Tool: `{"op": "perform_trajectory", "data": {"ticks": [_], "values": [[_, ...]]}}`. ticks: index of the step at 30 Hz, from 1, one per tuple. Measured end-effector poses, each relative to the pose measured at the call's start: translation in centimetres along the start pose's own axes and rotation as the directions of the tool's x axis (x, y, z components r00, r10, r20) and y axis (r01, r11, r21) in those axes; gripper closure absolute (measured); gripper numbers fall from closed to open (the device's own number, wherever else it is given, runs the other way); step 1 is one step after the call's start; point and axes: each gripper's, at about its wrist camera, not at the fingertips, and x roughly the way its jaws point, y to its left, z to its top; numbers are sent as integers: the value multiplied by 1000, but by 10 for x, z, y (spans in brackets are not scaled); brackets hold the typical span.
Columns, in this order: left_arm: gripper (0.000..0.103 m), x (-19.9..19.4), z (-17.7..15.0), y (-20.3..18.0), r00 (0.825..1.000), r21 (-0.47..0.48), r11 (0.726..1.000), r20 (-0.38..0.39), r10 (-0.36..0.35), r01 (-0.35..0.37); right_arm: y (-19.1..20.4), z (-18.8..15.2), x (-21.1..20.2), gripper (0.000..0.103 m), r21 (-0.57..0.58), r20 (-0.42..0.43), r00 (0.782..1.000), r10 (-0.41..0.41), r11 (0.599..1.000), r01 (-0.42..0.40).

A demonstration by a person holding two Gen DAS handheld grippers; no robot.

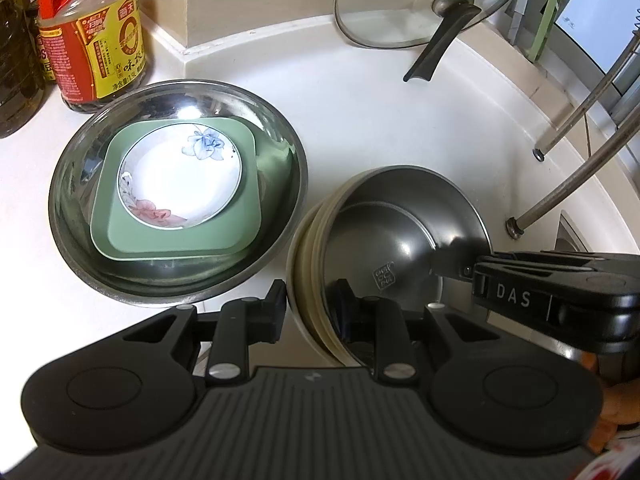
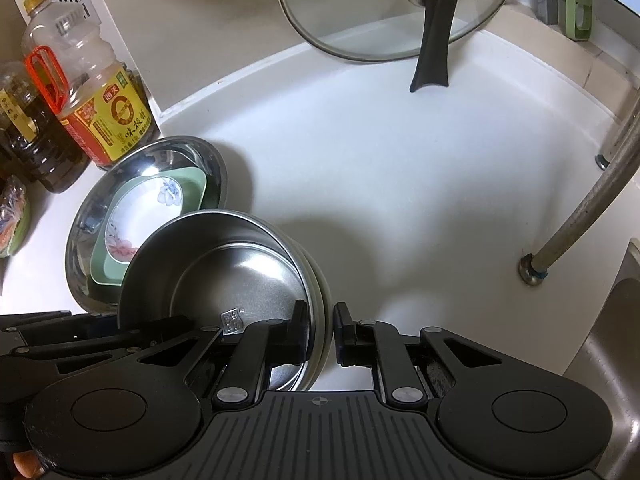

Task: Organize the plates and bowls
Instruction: 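Lift the stack with the right gripper and carry it over the steel tray, then lower the stack with the right gripper onto the green plate in the tray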

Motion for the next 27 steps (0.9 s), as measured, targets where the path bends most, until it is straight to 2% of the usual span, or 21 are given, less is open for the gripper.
{"op": "perform_trajectory", "data": {"ticks": [10,27], "values": [[81,-10,-3,-2,999,14,1000,47,25,-26,4,-2,-5,90,-10,41,999,9,1000,-9],[81,-33,26,0,992,8,1000,123,29,-30,20,29,-26,90,-33,112,993,22,999,-18]]}}
